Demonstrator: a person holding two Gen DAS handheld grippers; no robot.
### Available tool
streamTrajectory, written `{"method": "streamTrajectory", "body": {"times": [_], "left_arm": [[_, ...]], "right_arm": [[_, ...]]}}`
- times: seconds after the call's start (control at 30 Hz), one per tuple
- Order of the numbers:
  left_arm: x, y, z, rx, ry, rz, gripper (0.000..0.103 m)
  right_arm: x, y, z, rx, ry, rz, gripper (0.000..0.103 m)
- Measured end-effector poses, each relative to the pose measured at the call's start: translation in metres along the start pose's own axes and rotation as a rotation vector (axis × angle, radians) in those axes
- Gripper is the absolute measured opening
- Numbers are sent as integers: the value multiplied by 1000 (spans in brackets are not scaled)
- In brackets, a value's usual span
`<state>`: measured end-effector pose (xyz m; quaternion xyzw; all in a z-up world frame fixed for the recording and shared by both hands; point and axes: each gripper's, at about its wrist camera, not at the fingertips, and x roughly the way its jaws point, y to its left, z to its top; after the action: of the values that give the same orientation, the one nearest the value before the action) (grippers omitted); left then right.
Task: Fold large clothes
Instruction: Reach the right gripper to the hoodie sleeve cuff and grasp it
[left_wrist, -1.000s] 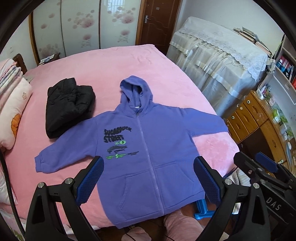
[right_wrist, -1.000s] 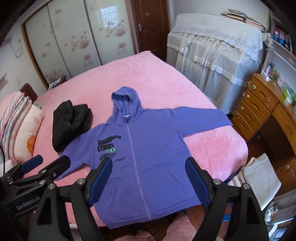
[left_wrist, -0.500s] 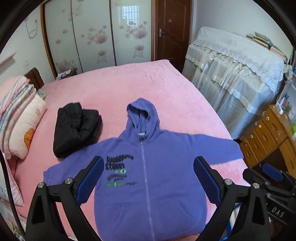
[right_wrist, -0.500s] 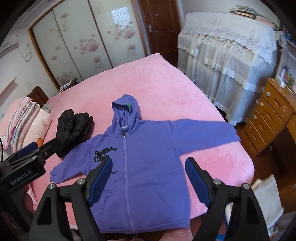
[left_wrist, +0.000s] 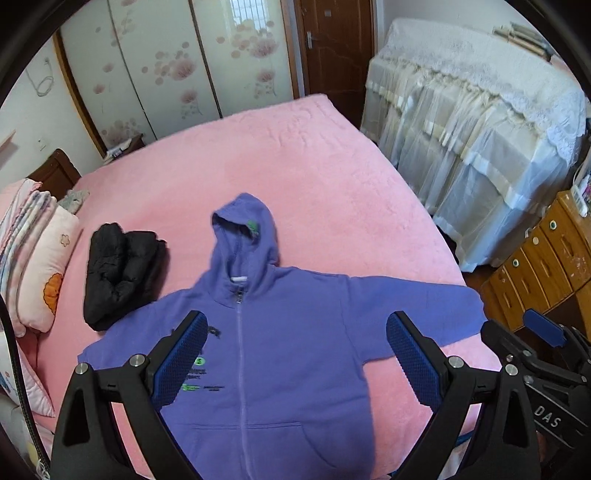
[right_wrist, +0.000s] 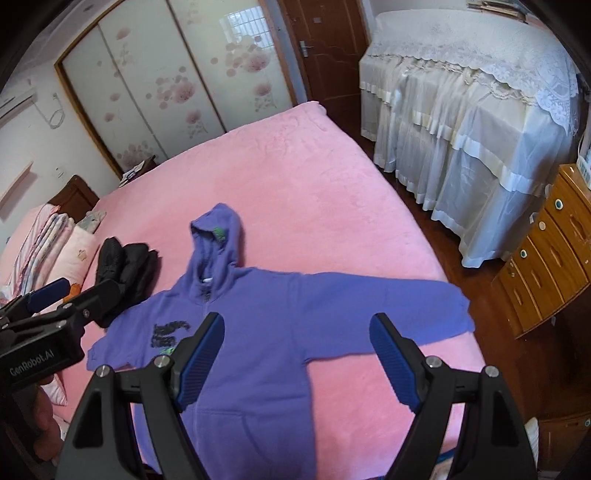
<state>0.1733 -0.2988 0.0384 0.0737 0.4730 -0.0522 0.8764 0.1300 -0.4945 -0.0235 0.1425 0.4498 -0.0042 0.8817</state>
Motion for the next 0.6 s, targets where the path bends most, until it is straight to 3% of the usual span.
{"method": "streamTrajectory", "body": {"times": [0.17,0.37,0.6], "left_arm": [[40,-37,16,17,63,-5,97],[79,-93,26,87,83,-5,97],[119,-137,23,132,128,-44,97]], "right_arm": [[21,-47,6,78,6,27,82],[45,-94,2,110,5,-64,82],[80,-161,-18,284,51,-80,82]]}}
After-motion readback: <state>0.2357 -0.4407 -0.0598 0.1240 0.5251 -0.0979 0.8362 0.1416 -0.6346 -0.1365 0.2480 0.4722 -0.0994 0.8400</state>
